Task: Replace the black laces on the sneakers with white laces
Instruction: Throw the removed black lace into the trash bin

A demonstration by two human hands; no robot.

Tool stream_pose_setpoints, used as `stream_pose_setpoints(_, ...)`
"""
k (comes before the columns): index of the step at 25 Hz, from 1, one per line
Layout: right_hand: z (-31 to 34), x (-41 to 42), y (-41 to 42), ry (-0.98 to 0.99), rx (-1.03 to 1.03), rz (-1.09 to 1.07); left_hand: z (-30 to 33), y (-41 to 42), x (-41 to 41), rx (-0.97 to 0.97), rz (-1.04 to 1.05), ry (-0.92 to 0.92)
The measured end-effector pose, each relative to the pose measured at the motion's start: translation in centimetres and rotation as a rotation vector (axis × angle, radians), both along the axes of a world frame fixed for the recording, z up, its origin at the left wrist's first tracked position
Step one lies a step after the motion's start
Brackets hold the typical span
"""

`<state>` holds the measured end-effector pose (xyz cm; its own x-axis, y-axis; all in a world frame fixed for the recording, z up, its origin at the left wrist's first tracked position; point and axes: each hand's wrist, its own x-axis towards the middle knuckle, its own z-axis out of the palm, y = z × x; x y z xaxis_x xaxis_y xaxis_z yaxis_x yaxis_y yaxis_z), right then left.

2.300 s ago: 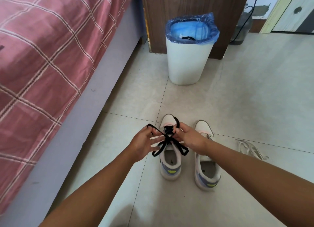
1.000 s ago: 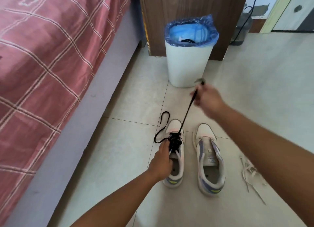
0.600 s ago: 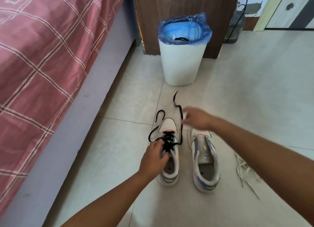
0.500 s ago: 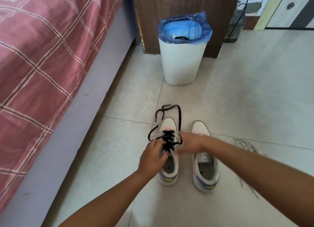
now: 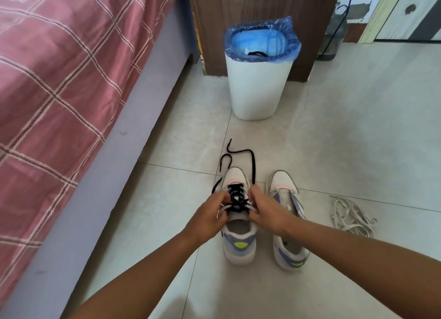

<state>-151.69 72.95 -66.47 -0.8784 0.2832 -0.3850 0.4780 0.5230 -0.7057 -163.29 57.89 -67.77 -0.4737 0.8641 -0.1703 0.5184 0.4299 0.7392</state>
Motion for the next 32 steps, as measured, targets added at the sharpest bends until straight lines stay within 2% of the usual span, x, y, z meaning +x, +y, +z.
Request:
stream_pose_setpoints(5,-1.1,0.0,-0.7,0.039,0.212,0.225,-0.9,-0.3,-0.3,-0.031,-0.104,0.024)
stream_pose_setpoints(11,-2.2,-0.2,-1.3,0.082,0.426,0.265,-1.2,0.3,0.4,-0.047,0.072,-0.151)
stream_pose_setpoints(13,-2.6,0.0,-1.4,0.067,0.344,0.216,-1.4,0.2,0.7,-0.052,0.080,-0.193)
stream_pose_setpoints(16,-2.6,0.1,-1.1,0.034,0.107,0.051,-1.5,0.1,0.2,-0.130,-0.046,-0.027)
stream_pose_setpoints(17,-2.4,0.0,-0.9,0.025,0.019,-0.013,-1.3,0.2,0.0,-0.131,-0.052,-0.038)
stream_pose_setpoints(22,-1.7,-0.9,-0.9,0.046,-0.474,-0.319,0.3,0.9,0.1,0.014,0.280,-0.612)
stream_pose_setpoints(26,-0.8,-0.6,-0.1,0.081,-0.703,-0.612,1.7,1.0,-0.5,0.164,0.545,-1.063)
stream_pose_setpoints(30,0.6,0.1,1.5,0.074,-0.884,-0.666,3.9,0.2,-2.6,0.357,0.533,-1.399)
stream_pose_setpoints(32,1.5,0.5,2.2,0.104,-0.917,-0.662,5.3,-0.3,-3.9,0.431,0.499,-1.452)
